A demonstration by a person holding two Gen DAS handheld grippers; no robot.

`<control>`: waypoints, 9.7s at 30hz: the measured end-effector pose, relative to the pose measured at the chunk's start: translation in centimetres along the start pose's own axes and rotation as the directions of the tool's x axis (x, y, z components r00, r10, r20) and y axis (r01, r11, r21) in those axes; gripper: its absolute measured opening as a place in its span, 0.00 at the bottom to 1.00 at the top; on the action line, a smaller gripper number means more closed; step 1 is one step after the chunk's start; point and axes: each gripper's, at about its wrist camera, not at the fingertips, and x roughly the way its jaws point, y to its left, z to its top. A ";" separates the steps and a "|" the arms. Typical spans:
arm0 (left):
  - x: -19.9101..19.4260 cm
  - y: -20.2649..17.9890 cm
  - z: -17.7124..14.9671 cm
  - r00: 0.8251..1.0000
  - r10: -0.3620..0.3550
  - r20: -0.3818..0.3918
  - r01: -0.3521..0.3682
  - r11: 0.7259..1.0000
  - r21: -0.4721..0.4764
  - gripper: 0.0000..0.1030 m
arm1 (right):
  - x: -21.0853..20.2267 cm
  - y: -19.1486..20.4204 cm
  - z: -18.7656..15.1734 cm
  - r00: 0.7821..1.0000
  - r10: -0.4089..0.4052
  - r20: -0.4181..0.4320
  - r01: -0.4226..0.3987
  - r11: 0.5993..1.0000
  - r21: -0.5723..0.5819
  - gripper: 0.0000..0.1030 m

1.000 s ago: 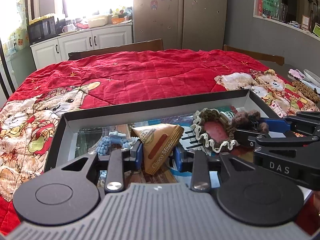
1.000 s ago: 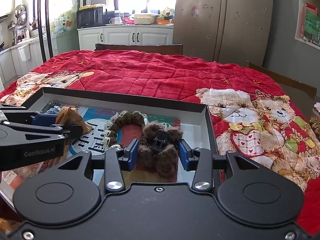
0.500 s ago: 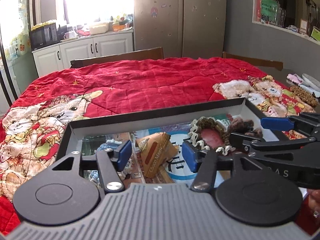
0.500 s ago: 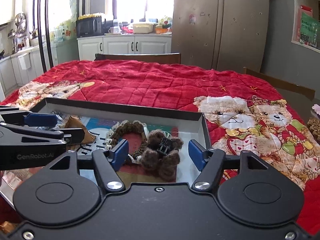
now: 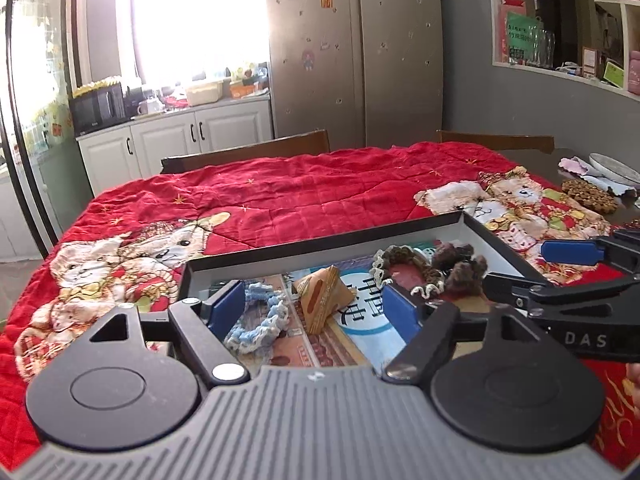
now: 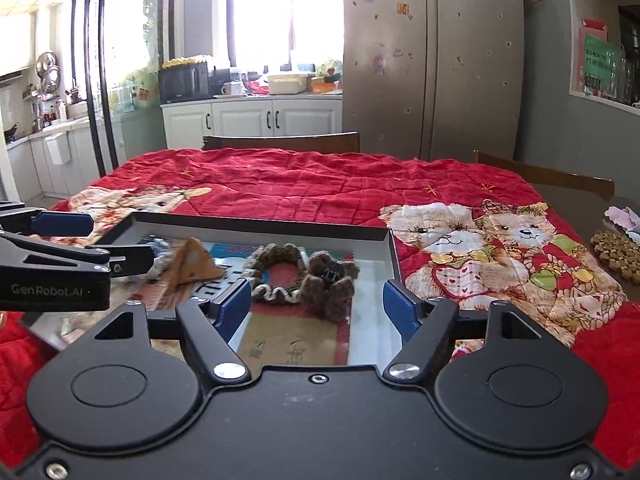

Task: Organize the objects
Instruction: 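Open both tools to release the packet and fuzzy clip in the box, then move both tools back to the remaining accessory pile, then grasp the brown fuzzy comb clip with the left tool while the right tool grasps the cream rope scrunchie, then carry the fuzzy comb clip and cream rope scrunchie over the black box, then lower both held items down into the black box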

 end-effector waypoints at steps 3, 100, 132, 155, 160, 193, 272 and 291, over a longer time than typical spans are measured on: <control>-1.4 0.0 -0.5 1.000 0.008 0.008 -0.008 1.000 0.005 0.83 | -1.6 0.4 -0.6 1.000 0.005 0.004 -0.005 1.000 -0.010 0.72; -8.6 -1.3 -11.3 0.960 -0.207 -0.187 0.207 0.978 -0.019 0.36 | -10.8 4.5 -11.8 0.971 0.174 -0.165 -0.196 0.972 -0.127 0.18; -11.5 -0.2 -9.4 0.965 -0.230 -0.125 0.231 0.973 -0.007 0.36 | -14.2 2.8 -9.6 0.987 0.153 -0.048 -0.157 0.980 -0.120 0.18; -12.3 0.6 -6.1 0.978 -0.206 -0.035 0.207 0.978 0.016 0.36 | -14.8 2.1 -6.4 0.990 0.138 0.036 -0.132 0.982 -0.139 0.18; -11.5 1.0 -5.1 0.980 -0.198 -0.020 0.198 0.980 0.000 0.36 | -14.0 2.1 -5.4 0.989 0.140 0.050 -0.132 0.982 -0.132 0.18; -5.7 2.9 -1.6 0.990 -0.140 -0.002 0.139 0.989 -0.054 0.37 | -6.6 2.7 -0.1 0.984 0.154 0.091 -0.146 0.986 -0.087 0.18; 5.0 3.0 -3.0 0.968 -0.124 -0.217 0.113 0.991 -0.065 0.39 | 6.3 4.1 -2.1 0.967 0.193 -0.168 -0.211 0.972 -0.100 0.19; 5.0 2.6 -3.0 0.969 -0.105 -0.222 0.100 0.994 -0.035 0.53 | 6.4 4.2 -2.1 0.965 0.197 -0.172 -0.217 0.970 -0.108 0.23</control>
